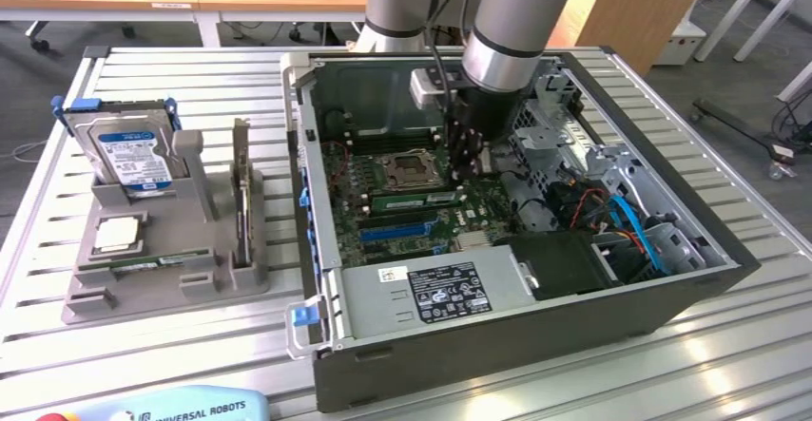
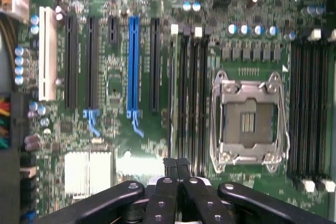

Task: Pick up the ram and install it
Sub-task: 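Press down the ram until it locks into place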

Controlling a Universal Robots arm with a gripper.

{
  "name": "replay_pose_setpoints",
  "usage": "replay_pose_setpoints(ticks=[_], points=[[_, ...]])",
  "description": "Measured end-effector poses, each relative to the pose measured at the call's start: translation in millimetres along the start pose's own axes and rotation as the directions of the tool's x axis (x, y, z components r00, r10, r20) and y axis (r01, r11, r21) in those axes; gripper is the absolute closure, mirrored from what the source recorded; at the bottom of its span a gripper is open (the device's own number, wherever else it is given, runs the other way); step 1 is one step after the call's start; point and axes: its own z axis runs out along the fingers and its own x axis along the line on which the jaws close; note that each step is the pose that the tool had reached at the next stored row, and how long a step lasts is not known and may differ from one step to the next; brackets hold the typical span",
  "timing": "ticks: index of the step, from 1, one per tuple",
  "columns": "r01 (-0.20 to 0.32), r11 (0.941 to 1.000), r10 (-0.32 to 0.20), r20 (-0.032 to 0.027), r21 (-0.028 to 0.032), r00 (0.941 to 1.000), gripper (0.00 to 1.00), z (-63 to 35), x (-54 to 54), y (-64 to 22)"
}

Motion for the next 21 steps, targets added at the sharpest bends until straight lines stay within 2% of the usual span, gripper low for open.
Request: replay_pose_setpoints(ticks=[4,12,21], points=[[0.000,1.0000,0.000,0.0002,0.0037,1.0000,0.90,0.7,-0.1,12.8],[0.000,0.9999,0.000,0.0000,0.0131,1.0000,0.90,2.1,-0.4,44.2],[0.000,0.9998,0.000,0.0001,0.0180,1.0000,0.90,3.1,-0.4,67.7]])
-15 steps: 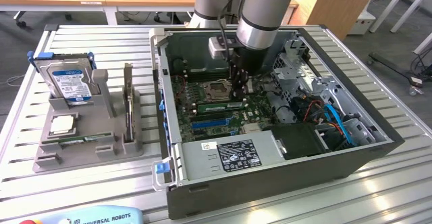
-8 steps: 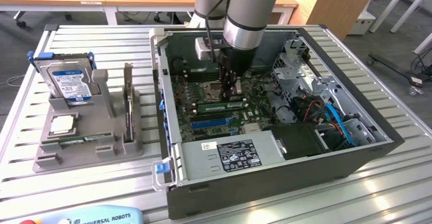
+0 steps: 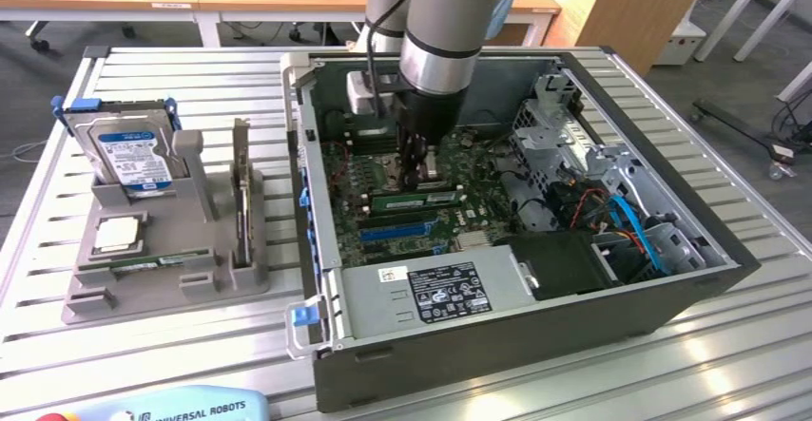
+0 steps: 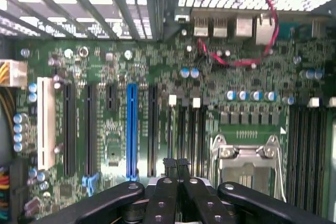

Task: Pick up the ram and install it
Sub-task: 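Press down the ram until it locks into place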

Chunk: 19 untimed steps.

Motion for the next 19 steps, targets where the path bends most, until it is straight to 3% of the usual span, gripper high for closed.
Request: replay_pose_setpoints(ticks=[4,19], points=[[0.000,1.0000,0.000,0.0001,0.0012,1.0000,0.90,0.2,-0.1,6.7],[0.000,1.0000,0.000,-0.0002,0.0013,1.0000,0.90,4.2,0.1,6.7]])
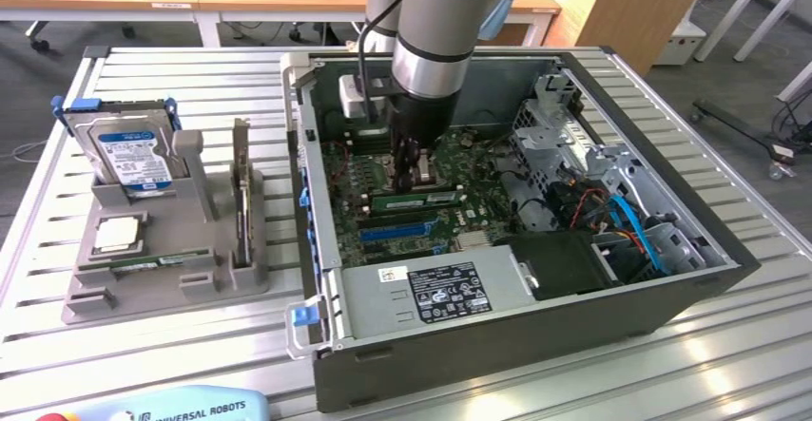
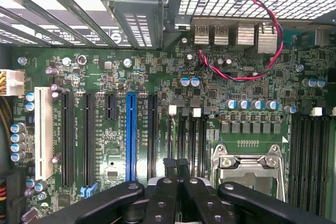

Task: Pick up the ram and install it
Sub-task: 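Press down the ram until it locks into place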

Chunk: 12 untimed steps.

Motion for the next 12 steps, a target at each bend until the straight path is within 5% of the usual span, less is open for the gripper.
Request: replay_pose_setpoints(ticks=[12], points=[[0.000,1.0000,0.000,0.0001,0.0001,1.0000,0.90,1.2,1.0,0.0]])
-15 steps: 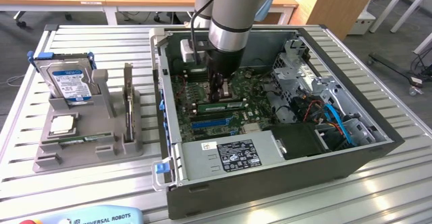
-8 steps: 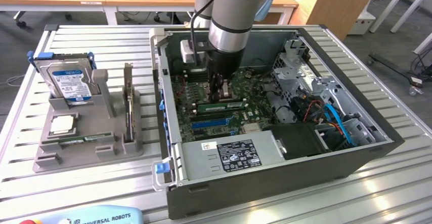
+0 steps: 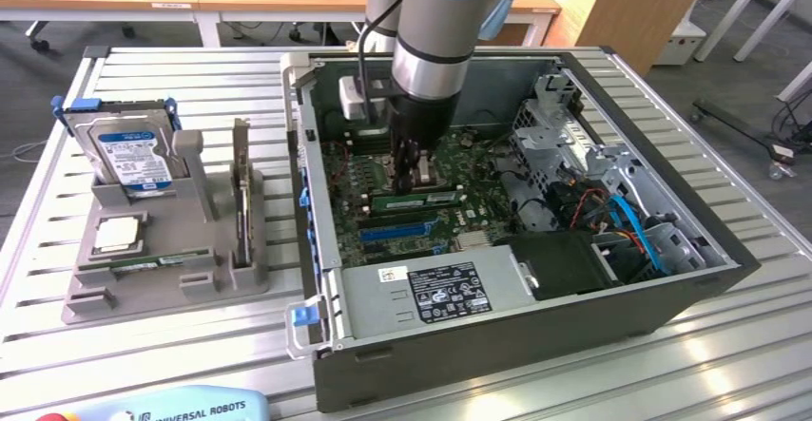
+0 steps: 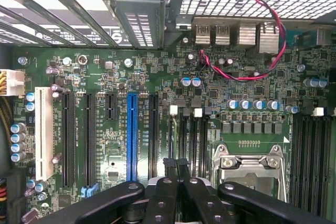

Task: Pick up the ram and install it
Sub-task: 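Press down the ram until it locks into place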

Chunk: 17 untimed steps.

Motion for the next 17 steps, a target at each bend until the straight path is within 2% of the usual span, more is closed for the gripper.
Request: replay_pose_setpoints(ticks=[17], points=[[0.000,1.0000,0.000,0.0000,0.0001,1.0000,0.90,3.6,0.0,-0.1]])
